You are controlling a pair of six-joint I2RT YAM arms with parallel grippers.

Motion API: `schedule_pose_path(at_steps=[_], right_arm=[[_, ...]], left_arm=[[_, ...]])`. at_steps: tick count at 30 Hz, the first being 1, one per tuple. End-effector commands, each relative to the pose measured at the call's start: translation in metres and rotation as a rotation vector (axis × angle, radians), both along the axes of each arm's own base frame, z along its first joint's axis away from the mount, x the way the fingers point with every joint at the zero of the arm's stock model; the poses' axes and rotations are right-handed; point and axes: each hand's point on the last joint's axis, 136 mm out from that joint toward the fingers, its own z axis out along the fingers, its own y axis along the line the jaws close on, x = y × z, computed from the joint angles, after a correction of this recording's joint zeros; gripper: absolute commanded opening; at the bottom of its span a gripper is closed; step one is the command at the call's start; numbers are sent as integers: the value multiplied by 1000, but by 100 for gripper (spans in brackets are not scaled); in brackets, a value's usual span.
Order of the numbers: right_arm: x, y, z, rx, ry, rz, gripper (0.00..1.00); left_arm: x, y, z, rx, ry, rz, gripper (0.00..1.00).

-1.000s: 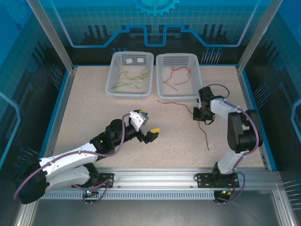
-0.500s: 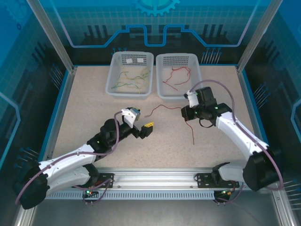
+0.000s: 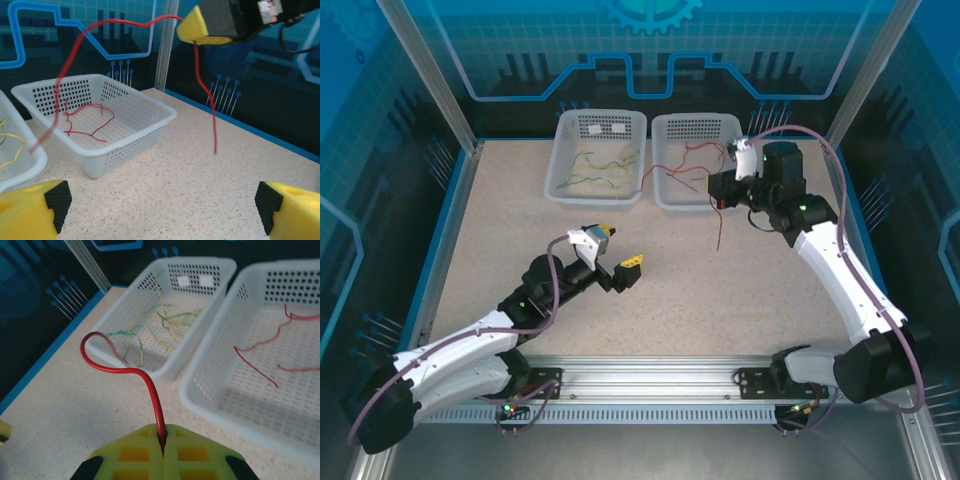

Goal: Untangle the cables

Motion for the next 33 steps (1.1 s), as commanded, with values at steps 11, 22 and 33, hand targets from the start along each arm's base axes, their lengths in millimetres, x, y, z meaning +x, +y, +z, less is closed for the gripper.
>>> schedule_pose_path(at_steps=[11,22,33], right_arm=[[-42,45,2,43,-28,438,0],[-104,75,7,75,-82,716,0],[-87,121,3,130,-177,587,0]], left_arm=[[-5,16,42,17,-188,52,99],[9,2,36,61,-186,16,87],[2,-25,36,-35,-154,-133,1]])
